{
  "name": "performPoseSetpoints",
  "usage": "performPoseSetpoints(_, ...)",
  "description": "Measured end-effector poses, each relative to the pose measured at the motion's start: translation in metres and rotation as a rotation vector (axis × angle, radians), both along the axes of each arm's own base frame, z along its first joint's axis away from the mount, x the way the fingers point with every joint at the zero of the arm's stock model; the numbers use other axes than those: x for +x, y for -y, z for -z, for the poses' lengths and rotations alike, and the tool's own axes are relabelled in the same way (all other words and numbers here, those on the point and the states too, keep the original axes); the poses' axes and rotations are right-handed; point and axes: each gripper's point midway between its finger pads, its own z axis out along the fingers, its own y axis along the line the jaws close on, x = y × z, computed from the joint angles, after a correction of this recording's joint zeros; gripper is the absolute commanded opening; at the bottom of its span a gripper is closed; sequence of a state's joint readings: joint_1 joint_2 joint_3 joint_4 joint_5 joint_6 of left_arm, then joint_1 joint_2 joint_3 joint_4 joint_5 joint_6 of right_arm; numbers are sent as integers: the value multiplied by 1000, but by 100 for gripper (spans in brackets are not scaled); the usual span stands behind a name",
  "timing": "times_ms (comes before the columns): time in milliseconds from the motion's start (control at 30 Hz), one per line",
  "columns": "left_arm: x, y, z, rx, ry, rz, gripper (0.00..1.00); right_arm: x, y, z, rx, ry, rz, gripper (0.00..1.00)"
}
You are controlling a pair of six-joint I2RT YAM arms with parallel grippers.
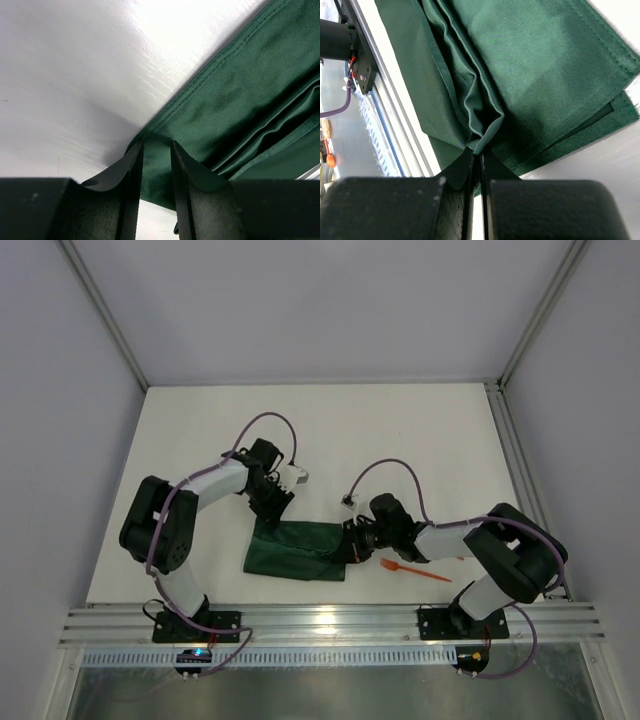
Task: Fold the napkin into a case and place the utensils inside
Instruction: Smooth out the 2/3-rectangle-folded napkin at the center of the board.
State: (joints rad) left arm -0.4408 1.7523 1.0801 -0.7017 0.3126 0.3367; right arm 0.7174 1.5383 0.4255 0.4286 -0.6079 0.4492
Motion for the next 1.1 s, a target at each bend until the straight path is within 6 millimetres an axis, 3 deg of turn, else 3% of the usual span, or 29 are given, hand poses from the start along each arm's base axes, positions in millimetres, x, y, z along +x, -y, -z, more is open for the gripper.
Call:
performPoseSetpoints(333,3,-2,1,6,19,-54,27,-13,-6,0,-9,20,-32,4)
performPoseSetpoints(600,2,-1,1,0,24,-70,27,-17,1,3,-10,26,2,4)
performPoseSetpoints(833,-3,2,-4,-37,26,-50,39,-13,0,6,-13,32,15,4)
performPoseSetpoints(933,-6,8,-17,-86,42,-9,46,-11,0,6,-13,40,22,4)
performPoseSetpoints(1100,-20,19,-60,-211,108,107,50,-10,-1,7,-14,37,27,4)
